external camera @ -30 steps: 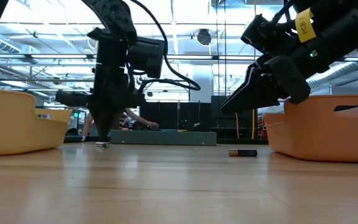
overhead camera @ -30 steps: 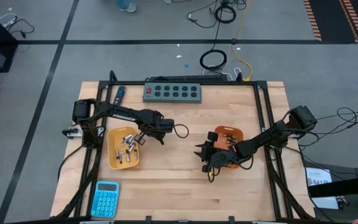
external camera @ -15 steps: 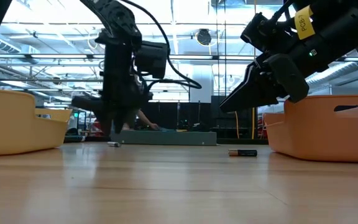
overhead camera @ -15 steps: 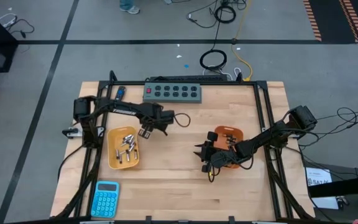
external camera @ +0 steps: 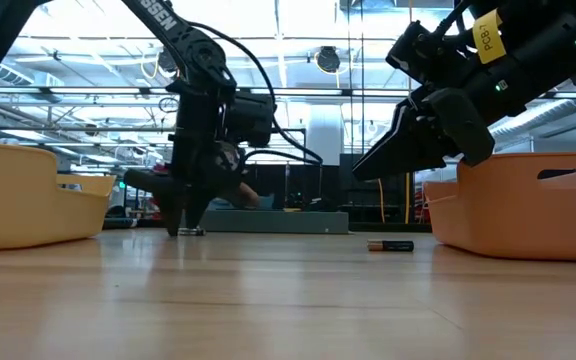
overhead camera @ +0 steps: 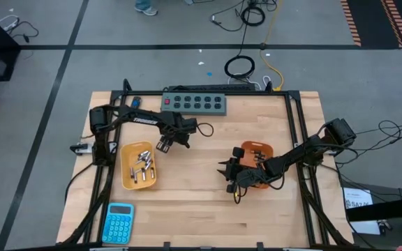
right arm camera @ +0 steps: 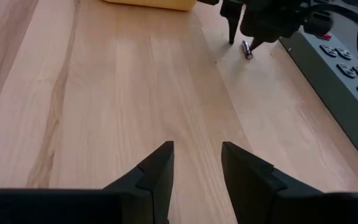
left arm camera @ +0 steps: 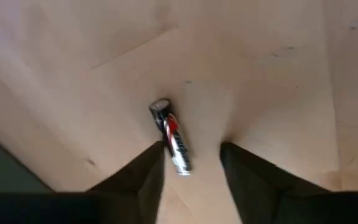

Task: Sort batteries
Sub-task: Put the white battery into the yellow bin, then put the black battery into the orange bin

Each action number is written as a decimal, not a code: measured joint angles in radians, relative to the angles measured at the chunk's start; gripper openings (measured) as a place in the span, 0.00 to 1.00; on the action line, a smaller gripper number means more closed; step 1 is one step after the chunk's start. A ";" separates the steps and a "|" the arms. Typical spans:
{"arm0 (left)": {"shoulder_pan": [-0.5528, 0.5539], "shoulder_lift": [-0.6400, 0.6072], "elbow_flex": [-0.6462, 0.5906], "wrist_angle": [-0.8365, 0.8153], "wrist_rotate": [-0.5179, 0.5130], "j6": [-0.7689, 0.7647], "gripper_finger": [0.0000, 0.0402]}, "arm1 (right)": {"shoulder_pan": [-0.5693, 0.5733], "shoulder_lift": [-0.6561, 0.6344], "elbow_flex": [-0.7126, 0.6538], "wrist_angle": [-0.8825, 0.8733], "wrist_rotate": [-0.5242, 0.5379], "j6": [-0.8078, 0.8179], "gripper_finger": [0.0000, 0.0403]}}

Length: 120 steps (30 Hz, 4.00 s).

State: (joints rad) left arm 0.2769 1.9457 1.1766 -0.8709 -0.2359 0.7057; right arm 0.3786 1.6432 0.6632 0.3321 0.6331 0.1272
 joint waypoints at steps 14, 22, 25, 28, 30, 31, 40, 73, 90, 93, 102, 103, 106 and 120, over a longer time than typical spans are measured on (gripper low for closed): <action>-0.063 0.006 0.015 -0.029 -0.009 -0.163 0.05 | -0.005 0.000 0.000 -0.001 0.000 0.000 0.31; -0.110 -0.149 0.079 -0.176 0.248 -0.405 0.05 | -0.003 0.000 0.000 -0.004 0.027 0.002 0.31; -0.140 -0.217 0.081 -0.259 0.395 -0.526 0.05 | -0.003 0.000 0.000 -0.006 0.027 0.009 0.31; -0.178 -0.281 0.076 -0.401 0.579 -0.675 0.05 | -0.003 0.000 0.000 -0.007 0.027 0.018 0.31; -0.218 -0.317 0.053 -0.461 0.605 -0.740 0.05 | -0.003 0.000 0.000 -0.007 0.026 0.025 0.31; -0.239 -0.337 0.037 -0.484 0.605 -0.758 0.05 | -0.003 0.000 0.000 -0.008 0.026 0.026 0.31; -0.295 -0.377 -0.243 -0.450 0.446 -0.802 0.05 | -0.003 0.000 0.000 -0.004 0.025 0.026 0.31; -0.281 -0.328 -0.322 -0.226 -0.110 -0.504 0.47 | -0.004 0.000 0.000 -0.010 0.049 0.029 0.31; -0.443 -0.544 -0.186 -0.237 -0.345 -0.862 0.47 | -0.172 0.077 0.419 -0.759 -0.461 0.026 0.31; -0.495 -0.621 -0.191 -0.064 -0.382 -0.853 0.47 | -0.204 0.133 0.443 -0.808 -0.554 0.022 0.31; -0.583 -0.764 -0.338 0.339 -0.388 -0.728 0.47 | -0.220 0.196 0.451 -0.870 -0.578 0.032 0.31; -0.587 -0.774 -0.361 0.373 -0.394 -0.724 0.47 | -0.224 0.200 0.451 -0.870 -0.565 0.033 0.31; -0.596 -0.798 -0.426 0.485 -0.405 -0.718 0.47 | -0.233 0.209 0.450 -0.880 -0.556 0.031 0.27; -0.626 -0.822 -0.562 0.817 -0.456 -0.642 0.47 | -0.237 0.274 0.492 -0.898 -0.553 -0.007 0.01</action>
State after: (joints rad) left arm -0.3493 1.1240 0.6147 -0.0535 -0.6914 0.0636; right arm 0.1421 1.9167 1.1549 -0.5658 0.0796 0.1207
